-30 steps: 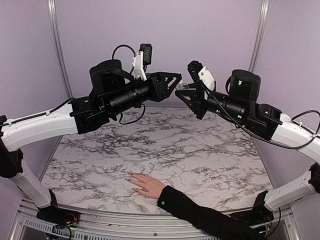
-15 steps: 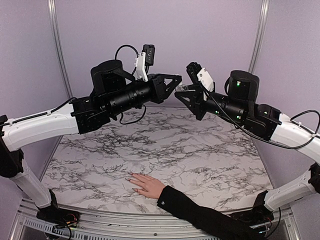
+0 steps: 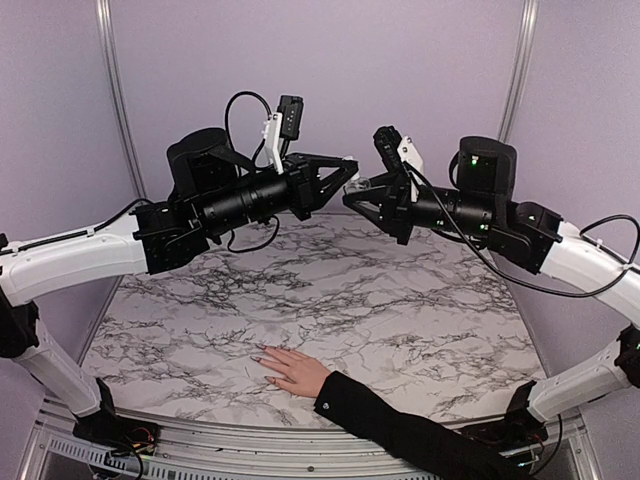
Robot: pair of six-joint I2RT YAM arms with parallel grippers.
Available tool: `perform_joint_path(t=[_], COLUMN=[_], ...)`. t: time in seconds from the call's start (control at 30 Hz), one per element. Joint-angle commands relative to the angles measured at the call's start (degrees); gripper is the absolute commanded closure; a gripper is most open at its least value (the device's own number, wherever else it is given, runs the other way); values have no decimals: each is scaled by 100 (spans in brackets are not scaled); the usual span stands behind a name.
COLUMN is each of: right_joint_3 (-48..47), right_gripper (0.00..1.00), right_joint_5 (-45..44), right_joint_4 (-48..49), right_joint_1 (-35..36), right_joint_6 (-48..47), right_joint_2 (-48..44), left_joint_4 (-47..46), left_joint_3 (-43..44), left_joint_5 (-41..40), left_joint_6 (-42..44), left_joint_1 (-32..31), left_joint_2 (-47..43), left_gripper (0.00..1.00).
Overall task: Paint the nails
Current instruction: Screw the nail polish bottle.
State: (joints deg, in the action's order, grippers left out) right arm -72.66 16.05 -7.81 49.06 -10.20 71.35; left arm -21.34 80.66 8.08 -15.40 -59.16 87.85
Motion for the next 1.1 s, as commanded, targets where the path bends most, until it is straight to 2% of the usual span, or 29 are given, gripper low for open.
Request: perform_joint_path(t=[0.0,0.3,0.43,0.6,0.77,1.07], right_joint_3=[-555,-697,-763,-924,-979,-754], right_gripper=[100,100,100,100,100,100], right_joint_5=[1472,3298,3749,3954,3897,3373], right_joint_4=[727,1269,1576,1660,1384,959], right_joint_1=[-94,-120,-116,-15,86,77], right_joint_6=[254,438,731,838,640,189], right_joint_2=[-184,-234,-206,-160,-118,-161], left_joint_4=[341,341,341,341,367,368], left_joint_3=[-298,-429,-429,-425,-294,-320], left_joint_5=[1463,3545,4227,4663,4435,3202], left_joint_6=[139,239,334,451,329,358], left_joint_1=[21,318,392,472,524,610], left_joint_2=[62,112,155,204,211,-368], left_gripper=[100,96,95,91,82,57])
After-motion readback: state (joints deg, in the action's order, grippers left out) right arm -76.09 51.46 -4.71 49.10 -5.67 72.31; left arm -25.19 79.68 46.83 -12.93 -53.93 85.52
